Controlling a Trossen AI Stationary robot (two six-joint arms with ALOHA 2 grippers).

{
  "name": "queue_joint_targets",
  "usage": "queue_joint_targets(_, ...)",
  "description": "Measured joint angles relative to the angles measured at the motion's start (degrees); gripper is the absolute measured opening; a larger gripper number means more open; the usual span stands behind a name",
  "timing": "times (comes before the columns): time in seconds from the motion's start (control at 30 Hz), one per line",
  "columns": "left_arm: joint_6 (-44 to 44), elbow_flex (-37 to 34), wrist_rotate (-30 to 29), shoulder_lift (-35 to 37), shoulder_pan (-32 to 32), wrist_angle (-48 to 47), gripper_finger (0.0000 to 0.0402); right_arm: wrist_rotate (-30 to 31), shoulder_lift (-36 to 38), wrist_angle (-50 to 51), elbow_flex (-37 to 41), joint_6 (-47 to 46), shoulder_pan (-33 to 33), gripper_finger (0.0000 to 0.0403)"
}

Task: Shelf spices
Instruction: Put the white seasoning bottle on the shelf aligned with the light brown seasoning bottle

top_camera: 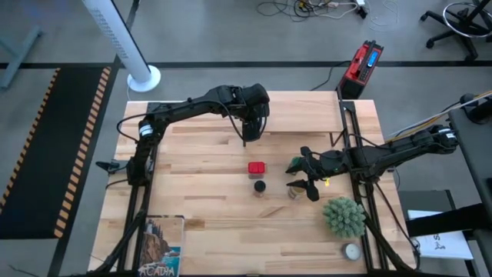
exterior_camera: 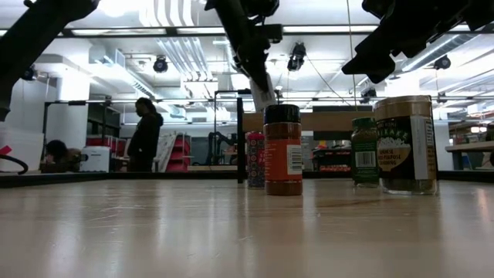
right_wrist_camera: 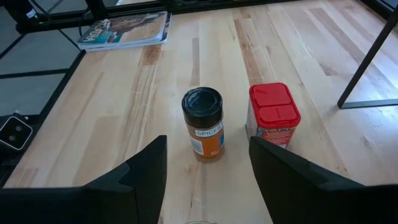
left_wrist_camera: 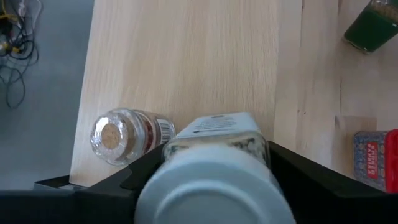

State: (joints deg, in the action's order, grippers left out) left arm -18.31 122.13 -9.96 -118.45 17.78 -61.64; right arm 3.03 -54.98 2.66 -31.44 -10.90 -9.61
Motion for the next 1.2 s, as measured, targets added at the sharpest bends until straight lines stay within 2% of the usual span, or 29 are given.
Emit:
queue_joint_targets(0.43,-2.8,0.0,-0.2,0.0,-0.1,2.3,0.0248,0.0,0.0,0.0,0.0,0.0,0.0,0.0204)
queue_joint_targets(0.73,-5.9,0.0,-0.4,0.0,-0.1,2.7,0.0238,0.0,0.0,0.0,0.0,0.0,0.0,0.0204)
queue_joint_targets(0.9,-8.2,0.0,-3.2,0.0,-0.1,2.7,0.0233,0.0,0.0,0.0,0.0,0.0,0.0,0.0204)
queue_joint_targets(1.2,-8.2,0.0,-3.1,0.1,-0.1,3.2,0.023,0.0,0.0,0.0,0.0,0.0,0.0,0.0204)
